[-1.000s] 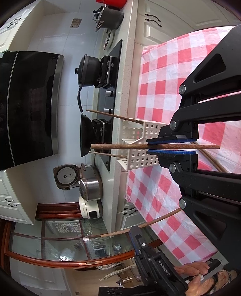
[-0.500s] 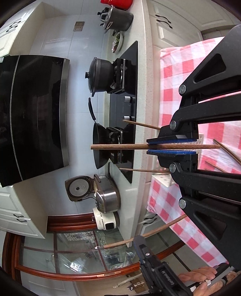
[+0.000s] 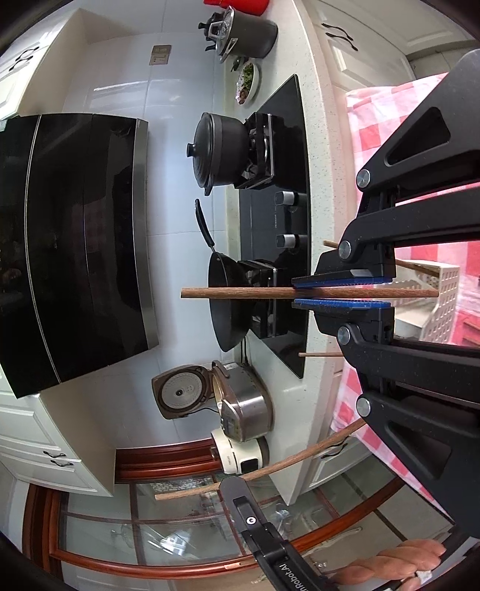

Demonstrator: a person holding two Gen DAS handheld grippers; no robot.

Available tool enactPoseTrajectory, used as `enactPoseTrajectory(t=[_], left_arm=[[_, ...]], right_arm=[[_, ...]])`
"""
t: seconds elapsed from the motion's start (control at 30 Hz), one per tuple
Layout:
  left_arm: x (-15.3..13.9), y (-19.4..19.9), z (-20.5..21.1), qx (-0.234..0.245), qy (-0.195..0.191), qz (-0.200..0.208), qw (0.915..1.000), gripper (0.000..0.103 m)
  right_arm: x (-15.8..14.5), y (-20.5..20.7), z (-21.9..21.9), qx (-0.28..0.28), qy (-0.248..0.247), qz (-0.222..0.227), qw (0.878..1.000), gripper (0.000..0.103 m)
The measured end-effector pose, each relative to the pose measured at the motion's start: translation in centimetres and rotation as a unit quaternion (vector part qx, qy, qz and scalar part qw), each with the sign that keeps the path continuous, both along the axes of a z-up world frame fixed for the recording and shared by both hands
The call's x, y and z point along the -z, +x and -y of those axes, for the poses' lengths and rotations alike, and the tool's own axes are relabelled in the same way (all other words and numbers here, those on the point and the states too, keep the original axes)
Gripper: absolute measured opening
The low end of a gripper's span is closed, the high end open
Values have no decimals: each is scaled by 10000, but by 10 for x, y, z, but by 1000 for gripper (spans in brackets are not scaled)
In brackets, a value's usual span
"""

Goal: Organize utensils
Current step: 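Lower both held chopsticks into the caddy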

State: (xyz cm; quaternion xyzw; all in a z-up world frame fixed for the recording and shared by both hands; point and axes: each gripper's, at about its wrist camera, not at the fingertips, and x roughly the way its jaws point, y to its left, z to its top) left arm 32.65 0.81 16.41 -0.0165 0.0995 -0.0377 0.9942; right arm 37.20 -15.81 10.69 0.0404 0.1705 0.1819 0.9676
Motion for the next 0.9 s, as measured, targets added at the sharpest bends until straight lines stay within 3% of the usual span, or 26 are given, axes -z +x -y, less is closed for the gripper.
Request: enactPoseTrajectory(t=[0.23, 0.53, 0.8, 0.87, 0.9], left_arm=[[27, 41, -1, -20, -83, -288, 9995, 6], [102, 88, -17, -1, -351, -1207, 9921, 6], [143, 99, -20, -124, -197, -1555, 9876, 7], [145, 98, -22, -186, -144, -1552, 9876, 13], [146, 97, -23, -225, -149, -1544, 9876, 24]], right_arm=[[29, 29, -12, -21, -280, -324, 9991, 6], [80, 46, -30, -174, -807, -853, 9929, 6], [100, 54, -30, -163, -698, -1072, 9917, 7], [100, 54, -29, -167, -682, -1072, 9918, 16], [99, 53, -28, -144, -694, -1037, 9921, 20]])
